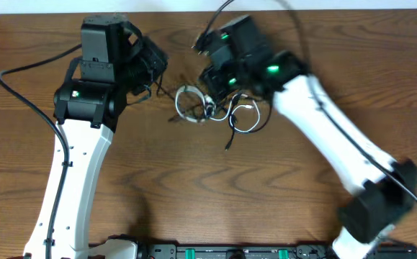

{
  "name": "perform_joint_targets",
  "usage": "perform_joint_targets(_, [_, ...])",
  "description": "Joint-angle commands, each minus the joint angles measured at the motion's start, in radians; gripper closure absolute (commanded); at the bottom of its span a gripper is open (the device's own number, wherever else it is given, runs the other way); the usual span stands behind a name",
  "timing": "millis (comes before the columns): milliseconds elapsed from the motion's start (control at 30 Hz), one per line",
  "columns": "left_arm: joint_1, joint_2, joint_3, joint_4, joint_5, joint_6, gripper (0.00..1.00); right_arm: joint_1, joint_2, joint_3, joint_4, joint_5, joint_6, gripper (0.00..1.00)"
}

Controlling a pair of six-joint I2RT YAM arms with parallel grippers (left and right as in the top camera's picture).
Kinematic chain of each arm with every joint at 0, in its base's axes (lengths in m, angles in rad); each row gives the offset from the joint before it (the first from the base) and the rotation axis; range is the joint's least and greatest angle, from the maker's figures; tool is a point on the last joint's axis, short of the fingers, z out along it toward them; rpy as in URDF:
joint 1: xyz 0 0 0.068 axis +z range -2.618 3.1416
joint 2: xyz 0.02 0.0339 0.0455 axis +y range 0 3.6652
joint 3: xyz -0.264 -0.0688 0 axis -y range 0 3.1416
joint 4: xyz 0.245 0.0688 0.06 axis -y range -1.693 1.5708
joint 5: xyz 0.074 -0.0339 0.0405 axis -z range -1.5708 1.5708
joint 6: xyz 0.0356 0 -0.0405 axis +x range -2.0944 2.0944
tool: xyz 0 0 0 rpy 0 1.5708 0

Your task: Untangle cables

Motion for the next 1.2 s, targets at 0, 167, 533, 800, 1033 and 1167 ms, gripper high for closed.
perform_joint_targets(0, [0.000, -0.009, 0.011, -0.035, -0.145, 0.025, 0.93, -0.051, -0.145, 0.008, 0.004, 0.060, 0.029, 0.99])
perform_joint_targets(167, [0.000, -0.009, 0.011, -0.065, -0.161, 0.024, 0.93, -0.116, -0.265, 0.008, 0.002, 0.063, 0.029, 0.99])
perform_joint_targets(533, [0.000, -0.009, 0.011, -0.008, -0.027, 0.024, 0.93, -0.127, -0.278, 0.006, -0.120, -0.047, 0.024, 0.75])
perform_joint_targets(800, [-0.002, -0.009, 0.011, -0.001, -0.014, 0.024, 0.92, -0.024, -0.140, 0.006, -0.166, -0.076, 0.020, 0.52])
perform_joint_targets(1033, [-0.001, -0.009, 0.011, -0.010, -0.017, 0.024, 0.92, 0.041, 0.014, 0.006, -0.112, -0.077, 0.006, 0.53])
perform_joint_targets(1167, [-0.002, -0.009, 0.011, -0.010, -0.015, 0.023, 0.92, 0.051, 0.079, 0.006, -0.103, -0.116, 0.006, 0.59])
